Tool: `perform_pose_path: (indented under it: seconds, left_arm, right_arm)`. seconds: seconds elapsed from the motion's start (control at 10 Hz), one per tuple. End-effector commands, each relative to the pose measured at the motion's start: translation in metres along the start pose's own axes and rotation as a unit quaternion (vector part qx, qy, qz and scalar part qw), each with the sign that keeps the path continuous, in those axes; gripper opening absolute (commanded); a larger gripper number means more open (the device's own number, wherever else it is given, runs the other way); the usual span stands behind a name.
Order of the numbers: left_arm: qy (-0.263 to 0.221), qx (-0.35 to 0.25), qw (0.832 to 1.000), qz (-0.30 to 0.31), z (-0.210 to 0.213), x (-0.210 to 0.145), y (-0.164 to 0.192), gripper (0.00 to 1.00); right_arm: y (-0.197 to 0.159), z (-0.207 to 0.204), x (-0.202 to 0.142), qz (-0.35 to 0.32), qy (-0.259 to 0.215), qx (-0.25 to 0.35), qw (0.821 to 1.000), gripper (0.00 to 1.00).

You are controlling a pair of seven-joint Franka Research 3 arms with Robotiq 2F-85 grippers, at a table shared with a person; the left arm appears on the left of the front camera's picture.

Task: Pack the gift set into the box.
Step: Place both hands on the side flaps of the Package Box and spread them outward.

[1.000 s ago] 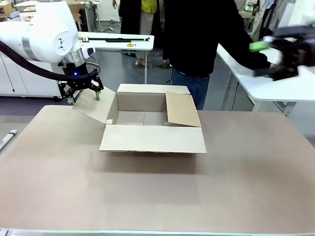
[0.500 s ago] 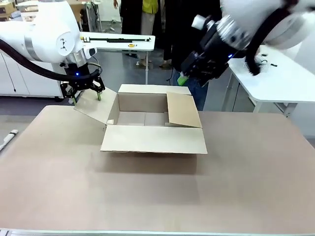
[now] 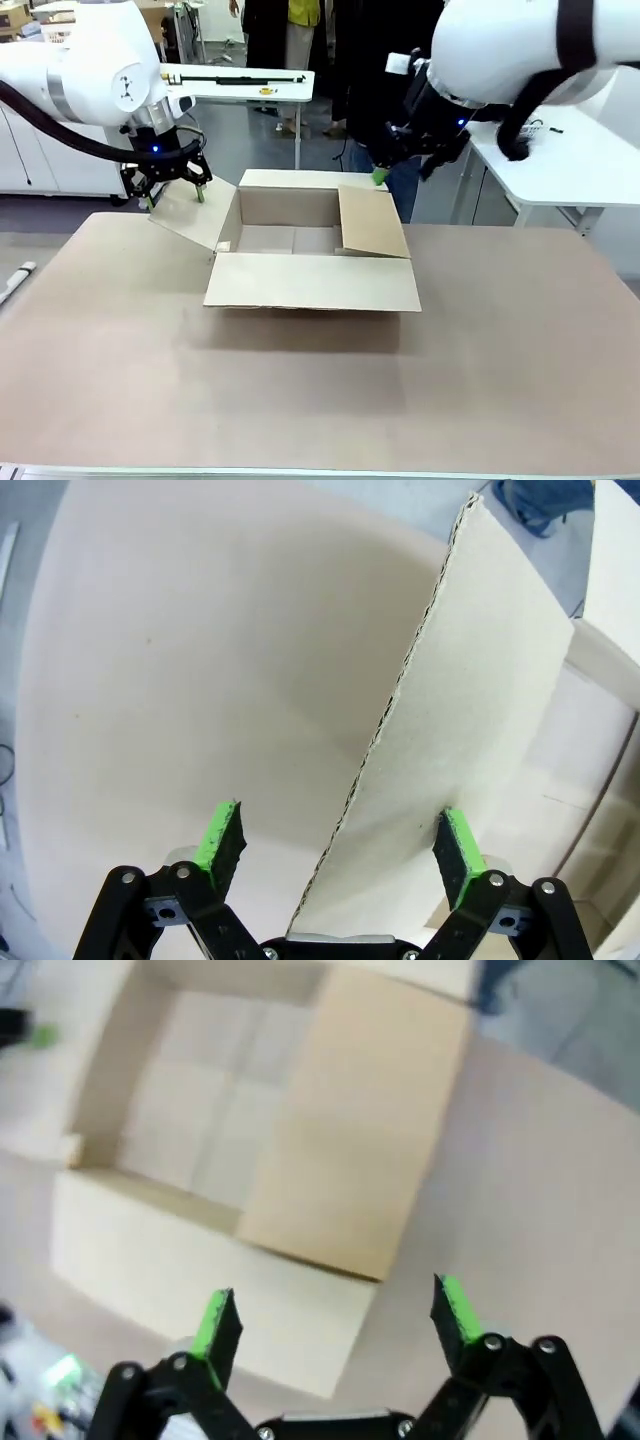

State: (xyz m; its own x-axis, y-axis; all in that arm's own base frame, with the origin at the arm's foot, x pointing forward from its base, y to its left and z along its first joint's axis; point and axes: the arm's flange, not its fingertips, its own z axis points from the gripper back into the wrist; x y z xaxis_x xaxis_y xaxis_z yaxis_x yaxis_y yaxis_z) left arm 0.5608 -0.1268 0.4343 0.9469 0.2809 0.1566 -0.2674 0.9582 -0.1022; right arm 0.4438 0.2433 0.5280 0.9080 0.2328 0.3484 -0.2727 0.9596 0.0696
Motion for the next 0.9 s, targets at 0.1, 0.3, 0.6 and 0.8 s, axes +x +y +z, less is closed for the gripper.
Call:
perform_pose_path:
  seconds: [0.1, 0.3, 0.6, 0.8]
  left_arm:
    - [-0.002, 0.009, 1.0, 0.007, 0.002, 0.0, -0.001, 1.0]
    - [-0.002, 0.009, 1.0, 0.007, 0.002, 0.0, -0.001, 1.0]
    - [-0.002, 0.009, 1.0, 0.007, 0.002, 0.0, -0.001, 1.0]
    - [-0.002, 0.009, 1.0, 0.007, 0.002, 0.0, -0.001, 1.0]
  right_arm:
    - [0.081, -0.053, 0.078, -0.205, 0.063, -0.163, 0.963, 1.0]
    - [0.1, -0.095, 0.092, -0.232, 0.078, -0.17, 0.955, 1.0]
    - [0.131, -0.141, 0.104, -0.185, 0.07, -0.17, 0.965, 1.0]
    - [0.133, -0.156, 0.11, -0.145, 0.081, -0.189, 0.968, 1.0]
